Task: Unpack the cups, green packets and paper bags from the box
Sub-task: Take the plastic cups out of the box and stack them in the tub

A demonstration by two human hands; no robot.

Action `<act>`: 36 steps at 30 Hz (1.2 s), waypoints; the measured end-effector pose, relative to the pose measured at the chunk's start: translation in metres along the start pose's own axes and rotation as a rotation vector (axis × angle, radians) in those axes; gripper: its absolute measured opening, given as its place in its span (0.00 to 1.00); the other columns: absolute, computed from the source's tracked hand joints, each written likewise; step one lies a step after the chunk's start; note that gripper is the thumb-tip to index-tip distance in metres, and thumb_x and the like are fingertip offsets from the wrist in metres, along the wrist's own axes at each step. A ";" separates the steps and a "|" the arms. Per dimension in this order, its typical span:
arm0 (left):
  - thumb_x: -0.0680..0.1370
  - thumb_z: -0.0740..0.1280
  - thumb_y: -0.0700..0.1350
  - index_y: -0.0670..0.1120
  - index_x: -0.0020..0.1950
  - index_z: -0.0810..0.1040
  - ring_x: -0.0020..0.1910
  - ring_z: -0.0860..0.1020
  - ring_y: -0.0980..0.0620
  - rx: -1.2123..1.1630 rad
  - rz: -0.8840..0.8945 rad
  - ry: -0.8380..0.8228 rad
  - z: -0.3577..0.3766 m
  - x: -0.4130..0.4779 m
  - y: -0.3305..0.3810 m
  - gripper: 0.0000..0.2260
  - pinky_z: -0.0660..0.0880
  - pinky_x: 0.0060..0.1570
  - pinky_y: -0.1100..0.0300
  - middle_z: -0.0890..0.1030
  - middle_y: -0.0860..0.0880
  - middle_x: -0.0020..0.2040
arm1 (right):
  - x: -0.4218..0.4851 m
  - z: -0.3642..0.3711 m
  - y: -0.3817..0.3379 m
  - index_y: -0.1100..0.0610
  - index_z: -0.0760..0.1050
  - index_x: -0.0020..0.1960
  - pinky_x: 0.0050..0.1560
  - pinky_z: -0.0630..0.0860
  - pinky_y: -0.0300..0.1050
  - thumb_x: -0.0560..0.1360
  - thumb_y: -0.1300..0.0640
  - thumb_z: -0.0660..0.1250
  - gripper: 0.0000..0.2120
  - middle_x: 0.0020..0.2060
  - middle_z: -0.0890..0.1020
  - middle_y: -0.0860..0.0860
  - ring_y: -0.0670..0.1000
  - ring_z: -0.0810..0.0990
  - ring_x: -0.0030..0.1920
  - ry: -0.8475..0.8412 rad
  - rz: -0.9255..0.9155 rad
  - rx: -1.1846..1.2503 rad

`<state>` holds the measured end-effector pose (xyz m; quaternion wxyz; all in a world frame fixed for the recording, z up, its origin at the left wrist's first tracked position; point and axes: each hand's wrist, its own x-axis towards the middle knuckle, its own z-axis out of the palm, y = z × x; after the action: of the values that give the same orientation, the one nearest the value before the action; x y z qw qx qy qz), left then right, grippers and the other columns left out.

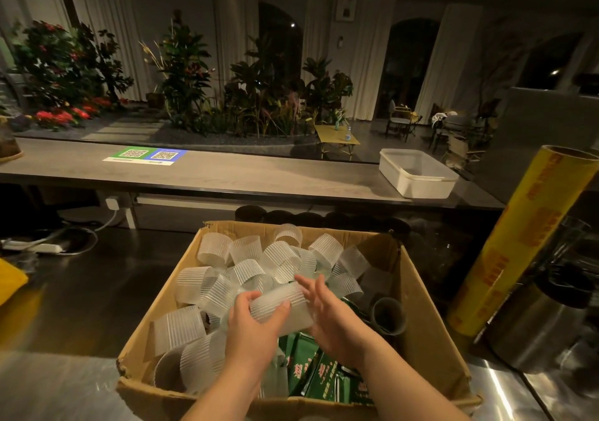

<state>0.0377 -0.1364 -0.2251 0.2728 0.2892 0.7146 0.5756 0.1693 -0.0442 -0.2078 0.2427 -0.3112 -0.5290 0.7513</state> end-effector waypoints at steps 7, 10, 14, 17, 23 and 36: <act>0.79 0.71 0.54 0.55 0.69 0.66 0.55 0.77 0.49 -0.322 0.029 0.193 -0.010 -0.002 0.010 0.22 0.82 0.52 0.48 0.71 0.52 0.58 | 0.021 0.011 0.009 0.52 0.74 0.69 0.63 0.79 0.48 0.79 0.58 0.70 0.19 0.63 0.79 0.53 0.50 0.80 0.59 0.043 0.152 -0.898; 0.78 0.72 0.56 0.57 0.70 0.66 0.59 0.77 0.45 -0.309 0.007 0.221 -0.012 -0.002 0.011 0.24 0.83 0.51 0.48 0.70 0.49 0.65 | 0.023 0.019 0.028 0.46 0.60 0.81 0.71 0.72 0.49 0.76 0.56 0.75 0.39 0.74 0.72 0.53 0.55 0.74 0.71 -0.276 0.209 -1.131; 0.79 0.71 0.53 0.55 0.70 0.66 0.53 0.76 0.53 -0.335 0.030 0.200 -0.010 -0.004 0.011 0.23 0.81 0.46 0.54 0.71 0.50 0.61 | 0.028 0.024 0.034 0.51 0.67 0.74 0.65 0.76 0.49 0.71 0.54 0.79 0.36 0.67 0.77 0.55 0.56 0.78 0.63 -0.196 0.071 -1.212; 0.79 0.71 0.53 0.55 0.71 0.66 0.52 0.76 0.55 -0.347 0.014 0.198 -0.010 -0.005 0.014 0.23 0.82 0.48 0.52 0.70 0.50 0.62 | 0.025 0.017 0.031 0.53 0.69 0.68 0.62 0.80 0.52 0.69 0.53 0.81 0.33 0.64 0.77 0.52 0.54 0.80 0.60 -0.132 0.097 -1.052; 0.79 0.71 0.54 0.56 0.69 0.66 0.57 0.78 0.47 -0.359 0.002 0.199 -0.013 -0.006 0.013 0.22 0.82 0.47 0.52 0.70 0.49 0.66 | 0.008 -0.012 0.007 0.50 0.75 0.62 0.50 0.80 0.43 0.80 0.47 0.69 0.13 0.57 0.80 0.49 0.50 0.82 0.54 0.198 -0.013 -0.536; 0.79 0.72 0.51 0.57 0.67 0.71 0.56 0.75 0.52 -0.156 0.006 -0.096 -0.008 -0.011 0.012 0.19 0.76 0.48 0.56 0.74 0.53 0.60 | 0.000 -0.025 -0.003 0.61 0.80 0.61 0.30 0.60 0.38 0.85 0.59 0.58 0.13 0.35 0.76 0.49 0.44 0.67 0.30 0.017 0.229 -0.094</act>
<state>0.0407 -0.1473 -0.2114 0.3266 0.2964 0.6529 0.6158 0.1878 -0.0269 -0.2111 0.1448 -0.3869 -0.5228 0.7457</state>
